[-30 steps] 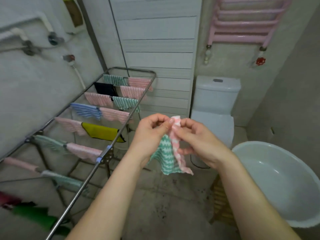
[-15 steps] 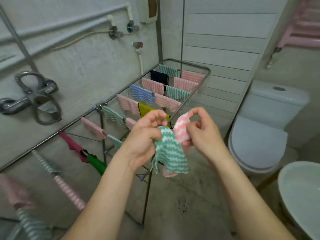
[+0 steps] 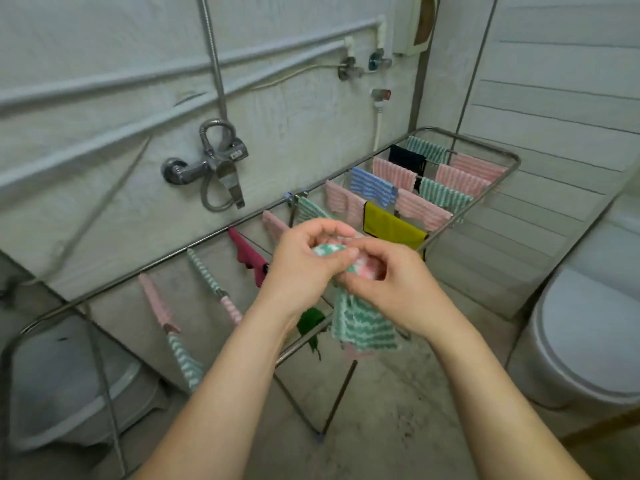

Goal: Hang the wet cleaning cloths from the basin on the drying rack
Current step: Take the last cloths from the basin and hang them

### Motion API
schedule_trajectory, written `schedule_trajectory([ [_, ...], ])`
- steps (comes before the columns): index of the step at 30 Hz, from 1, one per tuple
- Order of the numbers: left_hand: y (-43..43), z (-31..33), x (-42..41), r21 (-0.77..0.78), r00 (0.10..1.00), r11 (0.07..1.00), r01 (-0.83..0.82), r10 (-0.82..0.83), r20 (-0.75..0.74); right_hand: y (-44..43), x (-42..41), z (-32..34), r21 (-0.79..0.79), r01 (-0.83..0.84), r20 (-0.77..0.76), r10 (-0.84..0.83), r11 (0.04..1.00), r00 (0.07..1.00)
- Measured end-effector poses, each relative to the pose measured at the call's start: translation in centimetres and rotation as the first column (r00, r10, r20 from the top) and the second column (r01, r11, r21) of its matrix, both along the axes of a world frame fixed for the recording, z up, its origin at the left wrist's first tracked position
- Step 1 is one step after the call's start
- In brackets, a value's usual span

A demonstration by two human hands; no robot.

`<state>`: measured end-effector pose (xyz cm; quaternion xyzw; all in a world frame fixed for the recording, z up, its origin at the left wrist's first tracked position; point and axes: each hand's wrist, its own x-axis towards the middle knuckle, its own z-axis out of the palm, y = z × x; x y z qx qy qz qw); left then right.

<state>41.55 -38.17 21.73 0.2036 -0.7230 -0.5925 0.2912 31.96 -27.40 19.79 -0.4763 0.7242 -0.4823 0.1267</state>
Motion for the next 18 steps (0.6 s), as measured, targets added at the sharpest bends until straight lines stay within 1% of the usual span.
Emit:
schedule_trajectory([
  [2, -1.0, 0.2, 1.4, -0.058, 0.999, 0.998, -0.028, 0.030, 0.038, -0.4, 0.4, 0.4, -0.028, -0.124, 0.180, 0.128, 0.992, 0.975],
  [3, -1.3, 0.3, 1.8, -0.086, 0.997, 0.996, -0.007, 0.013, 0.070, -0.1, 0.4, 0.6, -0.054, -0.179, 0.250, 0.186, 0.982, 0.950],
  [4, -1.8, 0.5, 2.9, -0.095, 0.995, 0.995, 0.013, -0.004, 0.097, -0.4, 0.7, 1.0, -0.057, -0.230, 0.286, 0.237, 0.971, 0.928],
  [6, -2.9, 1.2, 5.0, -0.063, 0.991, 0.997, 0.053, -0.045, 0.125, -1.3, 1.5, 1.6, -0.047, -0.328, 0.313, 0.325, 0.944, 0.892],
  [8, -4.1, 1.5, 6.7, -0.049, 0.982, 0.995, 0.086, -0.076, 0.174, -2.6, 2.2, 1.9, -0.029, -0.356, 0.296, 0.348, 0.934, 0.890],
  [9, -4.9, 1.5, 8.1, -0.074, 0.975, 0.994, 0.078, -0.060, 0.216, -3.9, 2.8, 1.8, 0.014, -0.355, 0.247, 0.341, 0.935, 0.907],
  [10, -5.3, 1.6, 8.5, -0.105, 0.961, 0.989, 0.107, -0.076, 0.264, -4.2, 2.8, 1.5, 0.062, -0.300, 0.162, 0.287, 0.952, 0.944],
  [12, -6.3, 1.4, 10.1, -0.129, 0.945, 0.989, 0.077, -0.031, 0.325, -5.5, 3.4, 1.3, 0.142, -0.258, 0.010, 0.260, 0.956, 0.966],
  [14, -6.9, 1.2, 11.5, -0.123, 0.939, 0.992, -0.005, 0.047, 0.341, -6.8, 4.2, 1.4, 0.216, -0.268, -0.111, 0.296, 0.939, 0.949],
  [16, -7.2, 1.2, 12.5, -0.129, 0.934, 0.990, -0.061, 0.102, 0.341, -8.2, 4.9, 1.6, 0.277, -0.296, -0.228, 0.362, 0.914, 0.904],
  [18, -7.2, 1.3, 13.0, -0.116, 0.945, 0.987, -0.113, 0.143, 0.295, -9.4, 5.3, 1.5, 0.308, -0.322, -0.300, 0.412, 0.895, 0.860],
])
